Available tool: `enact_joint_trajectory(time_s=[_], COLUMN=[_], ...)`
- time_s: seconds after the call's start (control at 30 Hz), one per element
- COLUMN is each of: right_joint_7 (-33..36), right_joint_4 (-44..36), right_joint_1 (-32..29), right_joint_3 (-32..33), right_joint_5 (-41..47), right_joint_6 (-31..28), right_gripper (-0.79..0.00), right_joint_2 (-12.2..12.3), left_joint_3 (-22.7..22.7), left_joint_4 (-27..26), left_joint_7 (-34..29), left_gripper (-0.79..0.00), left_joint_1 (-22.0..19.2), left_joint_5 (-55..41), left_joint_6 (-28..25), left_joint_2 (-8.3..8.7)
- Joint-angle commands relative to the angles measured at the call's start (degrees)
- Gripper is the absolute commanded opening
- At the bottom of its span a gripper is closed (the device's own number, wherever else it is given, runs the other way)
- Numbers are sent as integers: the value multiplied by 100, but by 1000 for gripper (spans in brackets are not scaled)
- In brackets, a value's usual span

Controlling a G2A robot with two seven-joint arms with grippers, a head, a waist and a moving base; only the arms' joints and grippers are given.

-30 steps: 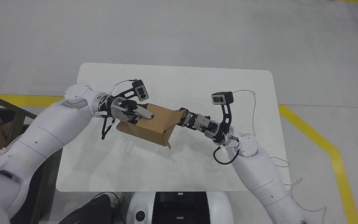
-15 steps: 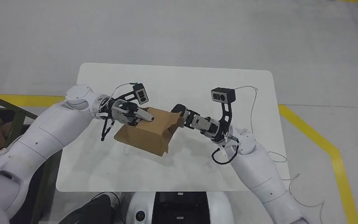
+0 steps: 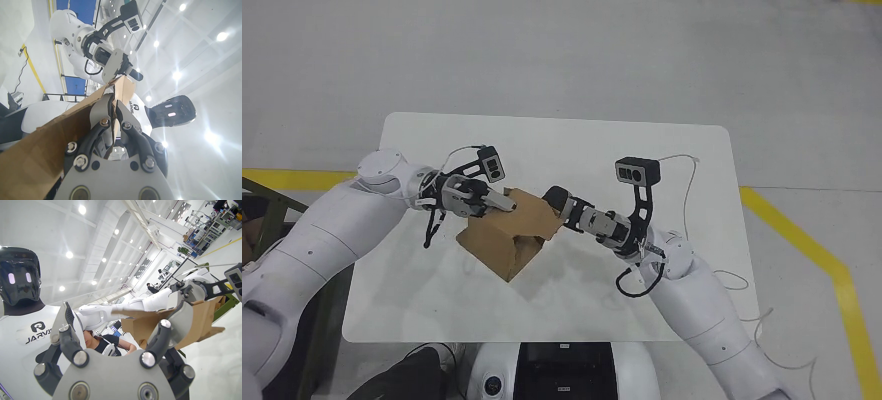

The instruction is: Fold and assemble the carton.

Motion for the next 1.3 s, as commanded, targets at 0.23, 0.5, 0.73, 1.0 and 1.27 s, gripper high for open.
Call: enact_joint_trajectory(time_s=[0.23,0.5,0.73,1.0,1.27], right_joint_7=[-160,-259,-276,-329,-363], right_joint_4=[37,-25,-82,-116,64], right_joint_1=[-78,-232,-345,-368,-260], right_joint_3=[135,310,356,268,-9], right_joint_5=[-274,-426,-446,-427,-383], right_joint_6=[34,50,78,57,124], right_gripper=[0,0,0,0,0], right_joint_2=[32,86,118,114,62], left_joint_3=[33,1,-67,-170,-270], left_joint_4=[148,306,386,549,610], left_joint_7=[0,0,0,0,0], left_gripper=[-785,-785,-785,-785,-785], left_joint_1=[-33,-49,-35,-17,21], left_joint_5=[80,58,-6,61,91], left_joint_6=[-76,-69,-31,-12,14], left_joint_2=[-66,-109,-151,-207,-278])
